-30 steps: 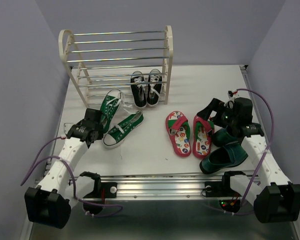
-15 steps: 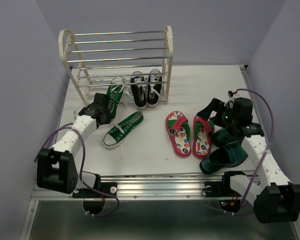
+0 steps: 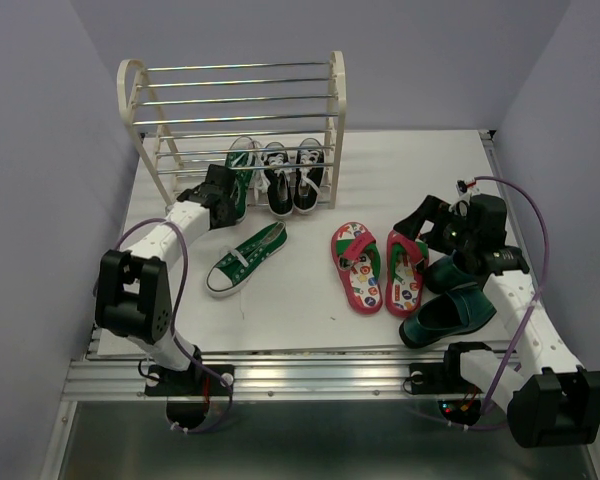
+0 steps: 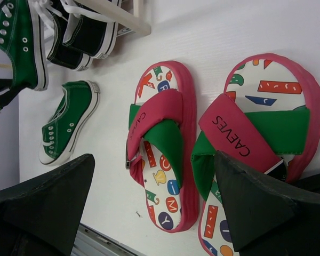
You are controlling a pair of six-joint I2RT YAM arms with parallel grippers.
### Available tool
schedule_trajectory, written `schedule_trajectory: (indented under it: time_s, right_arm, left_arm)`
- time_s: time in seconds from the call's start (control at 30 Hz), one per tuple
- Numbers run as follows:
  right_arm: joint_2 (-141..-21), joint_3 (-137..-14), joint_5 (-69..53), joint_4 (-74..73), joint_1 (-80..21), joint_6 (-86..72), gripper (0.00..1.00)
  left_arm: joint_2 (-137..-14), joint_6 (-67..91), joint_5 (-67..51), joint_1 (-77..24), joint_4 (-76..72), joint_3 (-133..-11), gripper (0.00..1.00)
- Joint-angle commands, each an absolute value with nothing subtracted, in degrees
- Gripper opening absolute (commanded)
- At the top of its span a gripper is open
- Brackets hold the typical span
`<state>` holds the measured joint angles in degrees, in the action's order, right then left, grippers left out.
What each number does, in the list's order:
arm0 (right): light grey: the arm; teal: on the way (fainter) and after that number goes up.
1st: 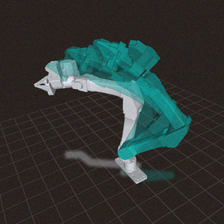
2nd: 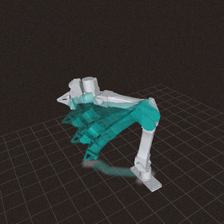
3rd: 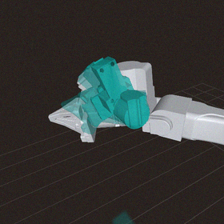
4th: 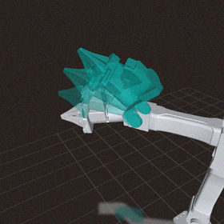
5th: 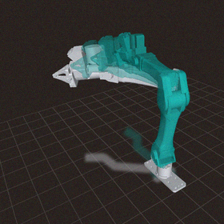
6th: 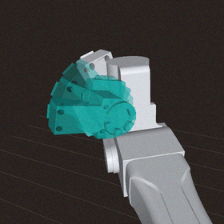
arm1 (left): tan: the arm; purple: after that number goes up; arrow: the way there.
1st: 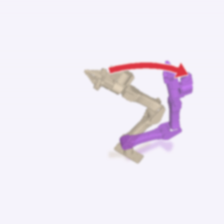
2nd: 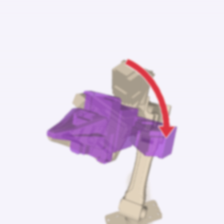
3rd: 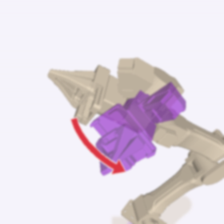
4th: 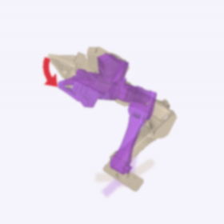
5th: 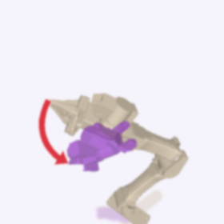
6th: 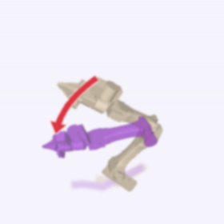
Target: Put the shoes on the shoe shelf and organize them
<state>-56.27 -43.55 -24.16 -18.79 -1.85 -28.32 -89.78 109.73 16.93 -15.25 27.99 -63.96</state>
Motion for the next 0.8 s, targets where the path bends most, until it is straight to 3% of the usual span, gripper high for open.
schedule_trajectory:
  time_s: [0.0,0.23,0.7,0.77]
  right_arm:
    - [-54.9,-45.6,-25.1,-16.3,-1.8,-28.5,1.0]
    - [-54.1,-45.6,-25.2,-16.4,-1.8,-28.4,1.0]
    - [-53.8,-45.3,-24.7,-17.4,-1.8,-28.3,1.0]
    - [-53.6,-45.1,-24.7,-17.6,-1.8,-28.1,1.0]
  left_arm:
    - [-90.4,116.9,18.6,-16.7,25.1,-70.4,0.0]
    - [-97.8,118.1,18.0,-17.7,29.2,-78.8,0.0]
    - [-102.0,121.4,16.3,-18.5,30.2,-81.0,0.0]
    - [-102.1,120.9,16.2,-18.5,30.0,-81.3,0.07]
